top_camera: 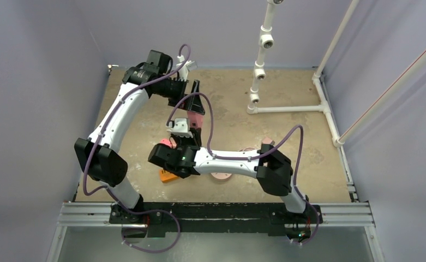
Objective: Insert the plug
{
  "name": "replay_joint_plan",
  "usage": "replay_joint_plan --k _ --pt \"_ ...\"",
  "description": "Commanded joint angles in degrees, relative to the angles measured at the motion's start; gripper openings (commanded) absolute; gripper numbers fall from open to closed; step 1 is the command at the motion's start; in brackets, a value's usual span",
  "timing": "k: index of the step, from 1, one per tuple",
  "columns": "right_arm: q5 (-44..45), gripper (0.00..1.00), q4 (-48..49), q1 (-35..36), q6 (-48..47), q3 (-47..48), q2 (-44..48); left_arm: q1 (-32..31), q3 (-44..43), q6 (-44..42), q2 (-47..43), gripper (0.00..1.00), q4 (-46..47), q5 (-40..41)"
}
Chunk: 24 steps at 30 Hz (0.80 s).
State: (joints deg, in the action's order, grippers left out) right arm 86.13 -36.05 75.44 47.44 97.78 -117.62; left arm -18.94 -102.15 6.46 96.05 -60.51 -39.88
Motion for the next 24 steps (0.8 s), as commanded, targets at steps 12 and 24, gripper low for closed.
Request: replay_joint_plan --k 12,24 --pt "14.83 0.0 0.41 0.53 -1.32 5.26 -5.22 -0.92 3.62 -0.72 -0.23 0.43 -2.2 6.84" --pt "14.86 0.0 0.37 1.11 -1.83 8.57 -6.14 -0.92 5.37 0.26 2.12 0.49 -0.4 6.13"
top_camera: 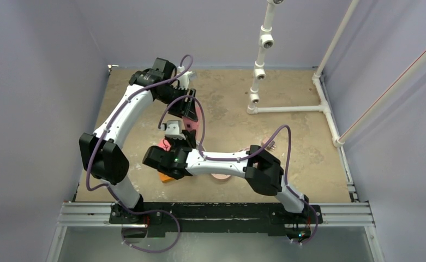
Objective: Insert the plug
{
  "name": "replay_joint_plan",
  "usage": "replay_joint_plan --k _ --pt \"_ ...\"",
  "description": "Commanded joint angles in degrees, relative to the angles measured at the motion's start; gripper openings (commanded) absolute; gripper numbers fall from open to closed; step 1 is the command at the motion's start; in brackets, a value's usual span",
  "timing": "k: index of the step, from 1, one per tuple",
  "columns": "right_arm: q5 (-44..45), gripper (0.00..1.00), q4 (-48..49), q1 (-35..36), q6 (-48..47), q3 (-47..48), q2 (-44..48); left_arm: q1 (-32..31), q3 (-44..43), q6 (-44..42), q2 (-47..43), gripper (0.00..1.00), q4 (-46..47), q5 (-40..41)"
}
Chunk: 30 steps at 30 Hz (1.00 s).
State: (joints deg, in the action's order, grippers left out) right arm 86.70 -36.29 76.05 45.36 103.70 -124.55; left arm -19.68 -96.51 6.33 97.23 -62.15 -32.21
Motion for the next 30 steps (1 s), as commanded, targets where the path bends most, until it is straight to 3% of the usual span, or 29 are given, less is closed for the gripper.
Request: replay_joint_plan --k 1,3,4,9,18,25,27,30 --pt "14.29 0.0 0.61 0.58 0.25 2.58 0.76 -0.18 -0.34 0.29 0.88 0.35 1.34 -1.77" --pt "14.27 0.0 0.54 0.67 0.42 2.47 0.76 -0.1 -1.1 -0.13 0.66 0.07 1.29 -1.81" --pt "14.27 0.0 0.55 0.74 0.43 2.47 0.64 -0.09 -1.57 -0.2 0.68 0.0 1.06 -2.01" --pt "14.2 0.02 0.27 0.94 0.85 3.85 0.02 0.32 -5.57 -0.88 1.83 0.0 1.18 -5.99" --pt "14.07 0.67 -0.16 0.94 5.38 1.73 3.86 4.0 -12.38 4.03 3.31 0.0 9.78 -18.4" --pt "12.98 0.98 -1.61 0.86 10.76 -1.0 6.77 8.08 -16.55 15.54 4.3 0.0 25.65 -25.17" --pt "10.08 0.99 -1.67 0.79 12.41 0.28 8.94 9.76 -14.79 20.79 2.93 0.0 33.1 -27.5" --pt "6.97 0.99 -1.27 0.15 13.36 4.71 11.37 14.16 -8.27 32.83 -0.99 0.0 53.49 -29.13"
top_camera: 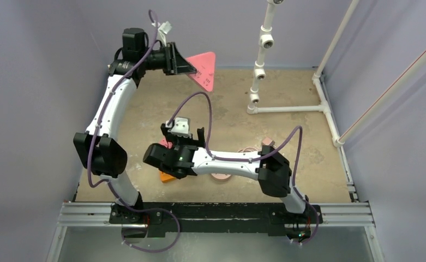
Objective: Insert the plug
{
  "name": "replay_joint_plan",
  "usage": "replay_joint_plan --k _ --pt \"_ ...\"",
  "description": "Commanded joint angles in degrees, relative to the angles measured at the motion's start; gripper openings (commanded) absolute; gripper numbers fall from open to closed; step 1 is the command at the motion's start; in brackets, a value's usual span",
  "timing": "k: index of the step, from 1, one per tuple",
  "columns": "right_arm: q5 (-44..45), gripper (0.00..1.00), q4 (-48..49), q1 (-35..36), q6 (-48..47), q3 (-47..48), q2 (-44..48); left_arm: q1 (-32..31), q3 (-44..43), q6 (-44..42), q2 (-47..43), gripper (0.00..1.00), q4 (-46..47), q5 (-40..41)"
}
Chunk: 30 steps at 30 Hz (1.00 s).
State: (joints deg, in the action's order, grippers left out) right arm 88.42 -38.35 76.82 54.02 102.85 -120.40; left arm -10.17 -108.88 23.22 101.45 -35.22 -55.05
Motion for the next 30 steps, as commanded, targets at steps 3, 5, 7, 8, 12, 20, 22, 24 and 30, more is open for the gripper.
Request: replay_joint_plan --k 3,5,7,8,12,20,22,24,30 --pt "5.18 0.99 0.75 -1.85 1.35 12.77 4.91 8.61 2.93 18.58 -5.62 0.0 30.47 -6.69" --pt "5.15 0.99 0.8 -3.14 0.4 17.19 2.78 10.74 2.06 19.19 -5.67 0.0 32.43 -7.04" --pt "4.11 0.99 0.75 -5.17 -0.32 22.57 1.98 13.08 1.83 19.44 -5.82 0.0 34.03 -7.33" --pt "3.44 0.99 0.78 -6.25 -0.66 25.02 2.06 13.95 1.57 18.82 -5.82 0.0 33.77 -7.31" --pt "-6.25 0.99 26.82 -10.86 -27.2 16.88 10.74 15.94 1.46 14.75 -5.91 0.0 30.54 -6.69" --pt "-42.52 0.99 70.09 -11.98 -54.66 -4.63 31.29 17.3 8.55 18.49 -8.03 0.0 37.71 -7.72" --pt "-52.81 0.99 66.43 -13.3 -49.48 -4.51 32.92 17.34 10.98 21.26 -9.22 0.0 42.13 -8.74" --pt "-63.55 0.99 63.62 -15.07 -45.03 -5.53 34.34 17.33 12.89 22.37 -10.41 0.0 43.96 -10.17" --pt "-84.86 0.99 59.01 -20.08 -38.33 -13.92 36.89 17.31 19.17 24.59 -13.7 0.0 47.5 -16.82"
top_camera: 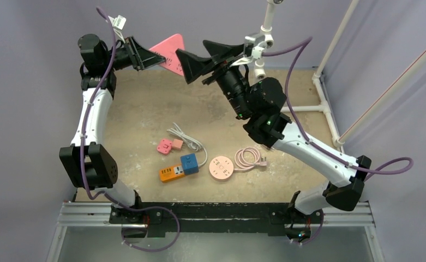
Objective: Insert the plug
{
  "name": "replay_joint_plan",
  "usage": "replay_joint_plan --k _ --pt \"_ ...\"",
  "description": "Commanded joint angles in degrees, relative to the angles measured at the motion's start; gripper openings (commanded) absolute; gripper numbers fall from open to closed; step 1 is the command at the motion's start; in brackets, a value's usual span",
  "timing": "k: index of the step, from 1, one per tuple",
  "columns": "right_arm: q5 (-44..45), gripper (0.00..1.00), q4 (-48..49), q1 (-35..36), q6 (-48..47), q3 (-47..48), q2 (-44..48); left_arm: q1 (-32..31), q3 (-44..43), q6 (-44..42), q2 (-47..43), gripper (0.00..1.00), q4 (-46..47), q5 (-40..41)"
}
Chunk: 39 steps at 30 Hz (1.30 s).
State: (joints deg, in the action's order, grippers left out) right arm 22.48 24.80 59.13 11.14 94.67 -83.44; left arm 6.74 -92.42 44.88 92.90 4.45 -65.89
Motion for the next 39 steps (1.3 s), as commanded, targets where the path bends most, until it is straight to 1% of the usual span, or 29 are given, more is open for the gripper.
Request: replay_joint_plan --k 1,7,11,14,17,18,20,24,26,30,33,35,37,39 --pt "-19.3 0.99 -3.82 -2.93 5.3 -7.58 0.93 0.38 3.89 3.09 -5.92 0.0 8.5 -6.79" --pt "-30.23 0.99 -2.9 -8.79 7.36 -17.43 6.37 -1.8 12.99 6.0 -11.98 0.0 17.25 -10.51" --pt "-35.47 0.99 -2.44 -11.21 7.86 -22.2 8.97 -6.09 16.72 3.16 -15.25 0.0 17.18 -12.24" --pt "-37.37 0.99 -2.31 -12.83 8.34 -25.28 10.24 -9.6 16.64 -3.45 -16.31 0.0 10.2 -14.33" --pt "-40.0 0.99 -0.26 -14.27 9.55 -28.68 11.96 -11.14 14.66 -12.0 -16.36 0.0 0.54 -14.83" --pt "-41.01 0.99 0.94 -14.54 10.01 -30.0 12.58 -11.28 14.2 -13.48 -16.21 0.0 -1.06 -15.11" --pt "-41.98 0.99 1.97 -14.83 10.45 -32.14 13.23 -11.46 13.71 -14.11 -15.86 0.0 -1.63 -15.75" --pt "-41.86 0.94 3.26 -15.26 11.25 -35.44 13.95 -12.04 12.11 -14.73 -15.14 0.0 -2.9 -17.5" --pt "-42.17 0.93 4.34 -15.64 11.95 -37.07 14.16 -12.49 11.01 -16.91 -15.21 0.0 -5.47 -18.37" --pt "-42.38 0.93 5.75 -16.1 12.77 -38.92 13.95 -13.16 8.32 -24.11 -15.12 0.0 -14.52 -20.4" --pt "-43.27 0.93 6.21 -17.12 13.09 -39.63 14.1 -13.16 7.35 -25.49 -15.12 0.0 -15.89 -21.33" --pt "-44.9 0.92 7.69 -18.09 13.9 -40.58 14.5 -13.24 6.44 -28.56 -15.2 0.0 -18.48 -22.11" --pt "-47.32 0.87 10.11 -18.65 14.97 -41.1 14.62 -13.26 6.04 -30.75 -15.13 0.0 -20.51 -22.77" --pt "-50.18 0.75 12.85 -18.78 16.08 -40.96 14.33 -13.42 6.11 -32.51 -15.11 0.0 -21.62 -23.09"
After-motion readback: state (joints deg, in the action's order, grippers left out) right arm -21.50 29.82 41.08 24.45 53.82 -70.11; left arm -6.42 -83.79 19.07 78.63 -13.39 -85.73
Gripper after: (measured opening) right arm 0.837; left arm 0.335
